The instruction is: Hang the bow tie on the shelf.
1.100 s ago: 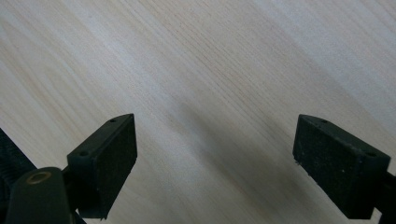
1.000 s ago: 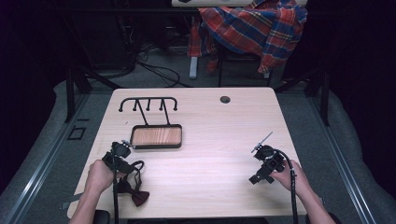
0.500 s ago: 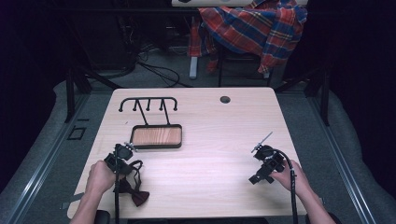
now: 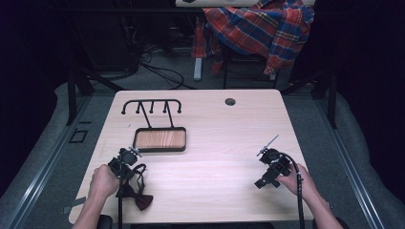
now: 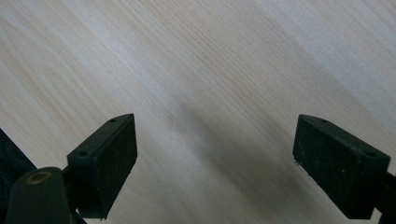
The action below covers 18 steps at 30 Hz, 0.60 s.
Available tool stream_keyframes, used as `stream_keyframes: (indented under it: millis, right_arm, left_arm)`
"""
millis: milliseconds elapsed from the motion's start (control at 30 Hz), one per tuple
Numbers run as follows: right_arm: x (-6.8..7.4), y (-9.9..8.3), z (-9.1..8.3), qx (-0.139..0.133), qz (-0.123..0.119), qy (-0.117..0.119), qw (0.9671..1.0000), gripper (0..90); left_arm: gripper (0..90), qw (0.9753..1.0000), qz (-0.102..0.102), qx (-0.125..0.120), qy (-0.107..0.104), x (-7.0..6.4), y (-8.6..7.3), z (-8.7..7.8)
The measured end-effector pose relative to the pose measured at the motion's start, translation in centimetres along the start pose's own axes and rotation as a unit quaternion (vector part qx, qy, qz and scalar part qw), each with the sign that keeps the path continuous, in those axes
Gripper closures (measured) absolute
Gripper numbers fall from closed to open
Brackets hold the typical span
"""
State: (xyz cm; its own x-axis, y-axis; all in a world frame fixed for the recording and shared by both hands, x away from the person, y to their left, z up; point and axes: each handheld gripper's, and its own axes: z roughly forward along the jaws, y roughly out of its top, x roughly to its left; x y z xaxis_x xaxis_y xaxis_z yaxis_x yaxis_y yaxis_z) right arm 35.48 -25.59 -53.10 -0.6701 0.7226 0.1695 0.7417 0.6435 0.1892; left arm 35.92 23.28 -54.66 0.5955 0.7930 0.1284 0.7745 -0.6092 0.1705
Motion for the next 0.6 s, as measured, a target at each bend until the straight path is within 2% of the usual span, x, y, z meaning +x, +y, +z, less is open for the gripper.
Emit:
stream_keyframes:
  millis: [133,333,500,600]
  right_arm:
    - [0.0,0.0,0.0,0.000,0.000,0.000,1.0000,13.4]
    - [0.0,0.0,-0.1,0.004,-0.002,-0.003,1.0000,13.3]
    - [0.1,0.0,-0.1,0.004,-0.004,-0.004,1.0000,13.3]
    - [0.0,0.0,-0.1,0.004,-0.003,-0.003,1.0000,13.3]
  left_arm:
    - [88.4,1.0000,-0.003,-0.005,0.003,0.2,-0.2,-0.2]
    - [88.6,0.9984,-0.025,-0.050,0.005,0.5,-0.8,-1.6]
    - [88.6,0.9961,-0.031,-0.082,0.005,0.5,-1.3,-2.8]
    - [88.5,0.9953,-0.031,-0.092,0.007,0.4,-1.5,-3.2]
